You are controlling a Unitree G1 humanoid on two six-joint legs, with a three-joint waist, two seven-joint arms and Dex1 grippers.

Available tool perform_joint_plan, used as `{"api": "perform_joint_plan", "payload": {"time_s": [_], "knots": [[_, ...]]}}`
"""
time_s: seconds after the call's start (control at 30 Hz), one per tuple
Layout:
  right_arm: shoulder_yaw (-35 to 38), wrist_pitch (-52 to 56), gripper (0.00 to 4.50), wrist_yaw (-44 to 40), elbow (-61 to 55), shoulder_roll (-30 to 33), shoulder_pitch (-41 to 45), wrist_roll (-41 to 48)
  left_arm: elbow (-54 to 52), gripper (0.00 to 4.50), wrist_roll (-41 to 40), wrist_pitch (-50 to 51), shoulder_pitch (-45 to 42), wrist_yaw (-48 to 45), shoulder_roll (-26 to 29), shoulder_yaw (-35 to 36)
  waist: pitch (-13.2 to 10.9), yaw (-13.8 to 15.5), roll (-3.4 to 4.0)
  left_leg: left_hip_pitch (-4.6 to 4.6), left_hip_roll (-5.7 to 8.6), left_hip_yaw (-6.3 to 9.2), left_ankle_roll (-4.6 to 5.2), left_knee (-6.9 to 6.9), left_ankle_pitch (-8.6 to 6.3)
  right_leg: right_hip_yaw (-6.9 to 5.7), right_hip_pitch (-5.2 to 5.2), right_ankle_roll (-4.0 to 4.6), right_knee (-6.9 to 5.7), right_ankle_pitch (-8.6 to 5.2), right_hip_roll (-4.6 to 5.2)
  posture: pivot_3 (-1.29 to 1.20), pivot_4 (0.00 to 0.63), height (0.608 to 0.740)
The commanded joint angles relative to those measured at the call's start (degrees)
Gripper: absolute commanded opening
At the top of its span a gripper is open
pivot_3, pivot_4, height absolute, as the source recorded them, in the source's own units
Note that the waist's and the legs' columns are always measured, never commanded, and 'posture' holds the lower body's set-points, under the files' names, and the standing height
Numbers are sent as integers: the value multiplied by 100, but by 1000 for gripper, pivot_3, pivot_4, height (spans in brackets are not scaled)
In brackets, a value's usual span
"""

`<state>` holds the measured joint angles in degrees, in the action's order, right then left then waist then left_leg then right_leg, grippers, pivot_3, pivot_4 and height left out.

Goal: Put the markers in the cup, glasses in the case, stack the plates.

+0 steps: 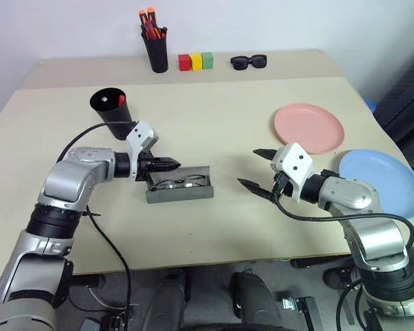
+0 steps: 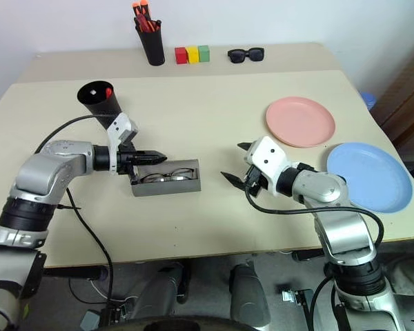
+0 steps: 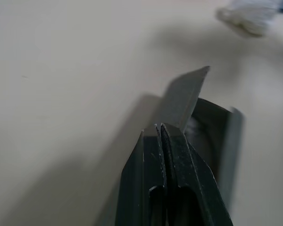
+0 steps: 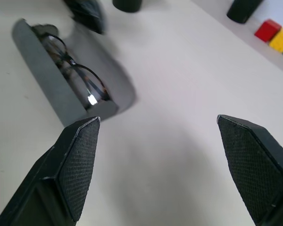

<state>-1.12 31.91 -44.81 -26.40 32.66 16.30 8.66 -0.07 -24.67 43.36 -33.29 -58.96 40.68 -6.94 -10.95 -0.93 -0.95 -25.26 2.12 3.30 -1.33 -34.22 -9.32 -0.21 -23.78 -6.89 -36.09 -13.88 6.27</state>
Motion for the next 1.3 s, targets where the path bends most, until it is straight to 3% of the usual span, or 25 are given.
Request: {"api": "perform_joint_plan", "payload": {"time_s": [0.03, 0.27, 0.53, 0.83, 0.93, 1.13, 1.3], "knots": [[104, -280, 4041, 68, 291, 96, 239, 14, -507, 16, -93, 55, 508, -168, 322, 154, -1, -8, 3, 1, 0, 0, 0, 0, 0, 0, 0, 0, 0, 0, 1, 0, 150, 740], [-51, -326, 4041, 237, 1345, 321, 738, -321, -1274, 16, -200, -50, 1359, -53, 539, 351, -1, 31, 2, -2, 2, 2, 3, -1, -1, -1, 2, 3, 7, -2, 15, 0, 150, 740], [-262, -484, 4041, 728, 2935, 803, 1474, -1171, -1851, 16, -765, -1262, 1743, 355, -476, 1408, -4, 39, 2, -8, 8, -2, 6, -6, -2, -4, 2, 3, 9, -2, 22, 0, 150, 740], [-666, -1374, 4041, 1087, 5142, 850, 2309, -1911, -2617, 16, -1070, -1156, 2088, 572, -890, 915, -3, 10, 4, -3, 16, -25, 8, -6, -2, -1, 4, 1, 5, 0, 17, 0, 150, 740], [-774, -1819, 3159, 1158, 5587, 825, 2520, -2053, -2748, 0, -1084, -1102, 2089, 697, -1015, 698, -3, 14, 4, -1, 18, -26, 9, -8, -2, -1, 8, -1, 7, 0, 17, 0, 150, 740], [-773, -2107, 63, 1094, 5681, 780, 2589, -2075, -2849, 0, -1090, -1109, 2185, 846, -1061, 542, -3, 12, 5, -1, 20, -23, 9, -9, -1, -1, 10, -10, 7, 6, 16, 0, 150, 740], [-638, -2166, 19, 983, 4955, 973, 2341, -2039, -2904, 0, -1130, -1125, 2251, 903, -1100, 468, -4, 19, 6, -2, 19, -22, 9, -9, -2, -1, 10, -11, 7, 6, 15, 0, 150, 740]]}}
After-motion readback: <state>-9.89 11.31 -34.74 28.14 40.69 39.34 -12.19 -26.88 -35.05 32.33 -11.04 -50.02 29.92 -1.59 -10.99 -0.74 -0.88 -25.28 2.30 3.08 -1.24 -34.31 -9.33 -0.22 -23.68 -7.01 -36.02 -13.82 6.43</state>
